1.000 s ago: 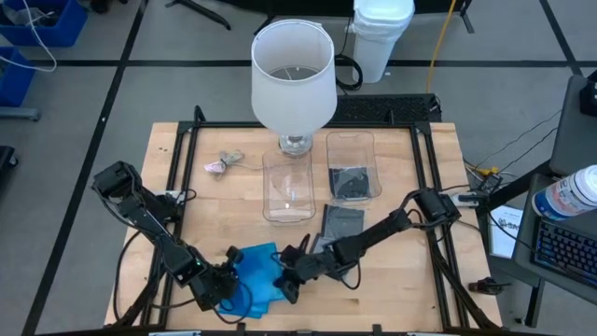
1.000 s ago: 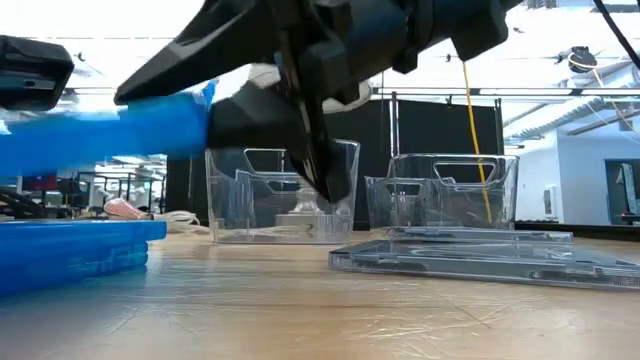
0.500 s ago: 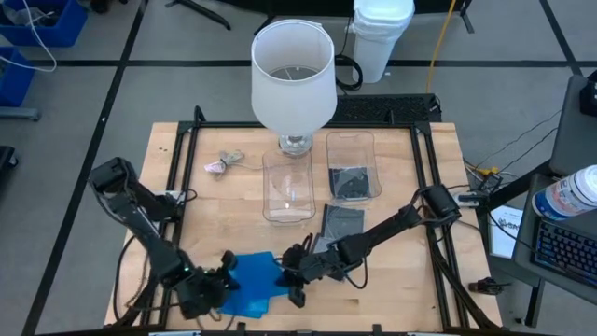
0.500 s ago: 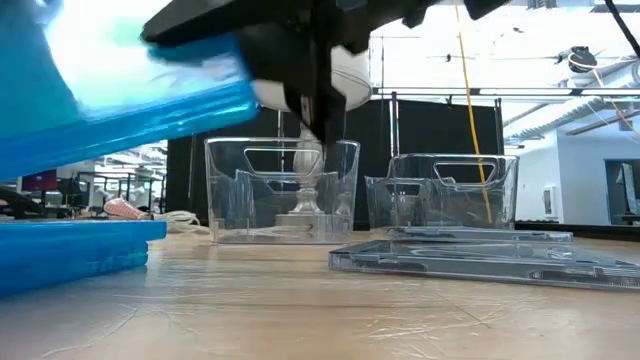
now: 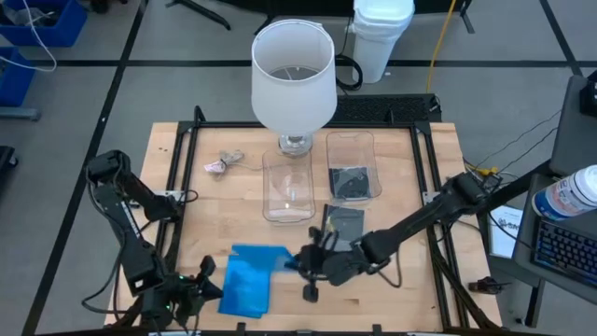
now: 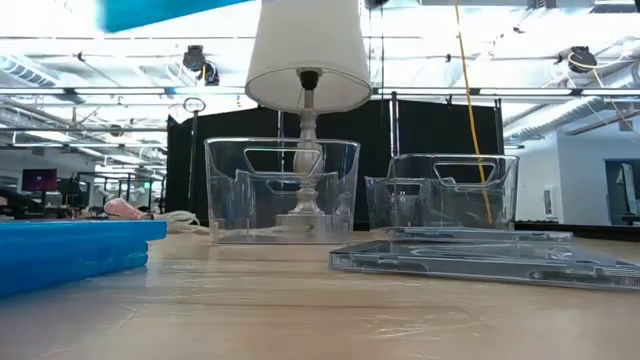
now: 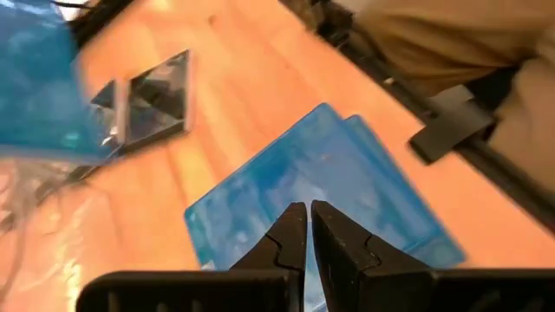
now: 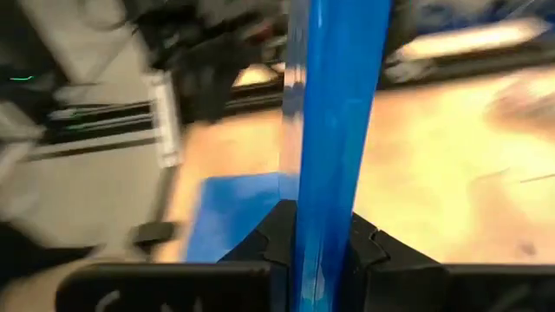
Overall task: Pick & place jewel cases by type
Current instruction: Put the blue cd case into the left transparent bin
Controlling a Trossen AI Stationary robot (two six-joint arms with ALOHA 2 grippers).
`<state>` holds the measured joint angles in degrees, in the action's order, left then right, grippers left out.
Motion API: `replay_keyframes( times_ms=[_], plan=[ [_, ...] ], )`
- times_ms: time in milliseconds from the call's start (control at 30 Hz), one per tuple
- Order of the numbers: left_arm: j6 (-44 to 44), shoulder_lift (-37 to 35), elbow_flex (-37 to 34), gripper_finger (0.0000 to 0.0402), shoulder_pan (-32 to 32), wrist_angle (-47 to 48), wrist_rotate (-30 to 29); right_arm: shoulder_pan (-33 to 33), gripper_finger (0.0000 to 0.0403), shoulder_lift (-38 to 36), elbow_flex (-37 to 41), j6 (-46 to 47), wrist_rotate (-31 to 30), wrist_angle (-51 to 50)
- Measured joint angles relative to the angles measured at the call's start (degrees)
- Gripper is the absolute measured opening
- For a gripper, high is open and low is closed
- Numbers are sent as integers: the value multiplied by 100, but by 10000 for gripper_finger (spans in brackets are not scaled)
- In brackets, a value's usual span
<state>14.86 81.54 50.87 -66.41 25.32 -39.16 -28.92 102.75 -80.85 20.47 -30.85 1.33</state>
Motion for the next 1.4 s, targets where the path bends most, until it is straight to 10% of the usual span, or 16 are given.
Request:
replay_keyframes(
  times_ms=[667,1000,1400],
  plan=[
    [-576,0,-304,30,719,166,-288,1552,26,-1183,-4,-1700,362,-292],
    [-705,0,-304,31,934,207,-285,2418,26,-1091,-211,511,1227,-2266],
    [-525,0,-304,31,942,438,-124,2942,27,-1013,-218,2334,2513,-2334]
  ],
)
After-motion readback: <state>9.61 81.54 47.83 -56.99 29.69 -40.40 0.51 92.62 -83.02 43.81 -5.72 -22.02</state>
